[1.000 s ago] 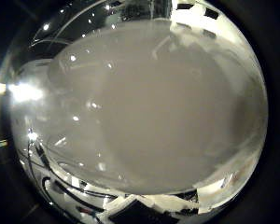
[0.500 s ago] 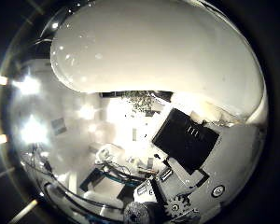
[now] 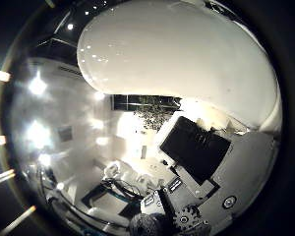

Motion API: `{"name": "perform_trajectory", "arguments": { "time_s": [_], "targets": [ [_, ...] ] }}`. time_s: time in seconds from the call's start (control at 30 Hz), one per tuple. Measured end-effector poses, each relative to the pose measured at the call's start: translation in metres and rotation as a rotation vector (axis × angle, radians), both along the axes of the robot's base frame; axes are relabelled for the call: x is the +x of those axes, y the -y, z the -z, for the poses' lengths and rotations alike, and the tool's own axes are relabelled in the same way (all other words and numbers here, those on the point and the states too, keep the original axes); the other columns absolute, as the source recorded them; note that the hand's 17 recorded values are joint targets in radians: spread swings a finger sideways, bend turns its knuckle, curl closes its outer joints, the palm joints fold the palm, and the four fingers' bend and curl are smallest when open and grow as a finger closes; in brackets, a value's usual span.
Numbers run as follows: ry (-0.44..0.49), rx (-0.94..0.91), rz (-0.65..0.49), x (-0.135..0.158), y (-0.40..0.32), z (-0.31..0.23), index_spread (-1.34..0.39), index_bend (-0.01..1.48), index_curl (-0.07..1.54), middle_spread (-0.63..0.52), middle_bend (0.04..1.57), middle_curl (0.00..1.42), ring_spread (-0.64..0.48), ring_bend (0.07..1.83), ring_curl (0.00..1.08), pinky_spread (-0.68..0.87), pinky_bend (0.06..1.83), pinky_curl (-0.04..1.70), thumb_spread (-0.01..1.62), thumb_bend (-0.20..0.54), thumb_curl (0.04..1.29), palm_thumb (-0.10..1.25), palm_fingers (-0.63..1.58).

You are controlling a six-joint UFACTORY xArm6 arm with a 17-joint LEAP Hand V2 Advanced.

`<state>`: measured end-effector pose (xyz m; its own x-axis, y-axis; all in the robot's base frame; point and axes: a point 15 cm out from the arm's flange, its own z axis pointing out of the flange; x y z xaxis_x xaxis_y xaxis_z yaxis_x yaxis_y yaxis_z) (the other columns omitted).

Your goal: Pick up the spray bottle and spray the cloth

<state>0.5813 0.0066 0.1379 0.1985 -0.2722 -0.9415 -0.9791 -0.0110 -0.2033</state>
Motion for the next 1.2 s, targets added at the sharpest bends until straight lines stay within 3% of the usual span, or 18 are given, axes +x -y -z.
{"name": "perform_trajectory", "arguments": {
  "time_s": [0.23,0.5,1.2],
  "targets": [
    [-0.068,-0.011,-0.105,-0.028,-0.005,-0.019,-0.19,1.18,0.83,-0.09,1.38,0.76,-0.20,1.38,0.76,-0.19,1.07,1.37,0.55,-0.020,0.80,1.06,1.11],
    [-0.142,-0.126,-0.248,-0.061,-0.005,-0.039,-0.18,1.21,0.82,-0.09,1.40,0.74,-0.20,1.39,0.77,-0.17,1.01,1.49,0.48,-0.020,0.88,1.05,1.12],
    [-0.310,-0.564,-0.758,-0.158,-0.091,-0.095,-0.18,1.22,0.79,-0.09,1.41,0.73,-0.20,1.38,0.78,-0.13,0.97,1.56,0.41,-0.021,0.94,1.03,1.13]
  ]
}}
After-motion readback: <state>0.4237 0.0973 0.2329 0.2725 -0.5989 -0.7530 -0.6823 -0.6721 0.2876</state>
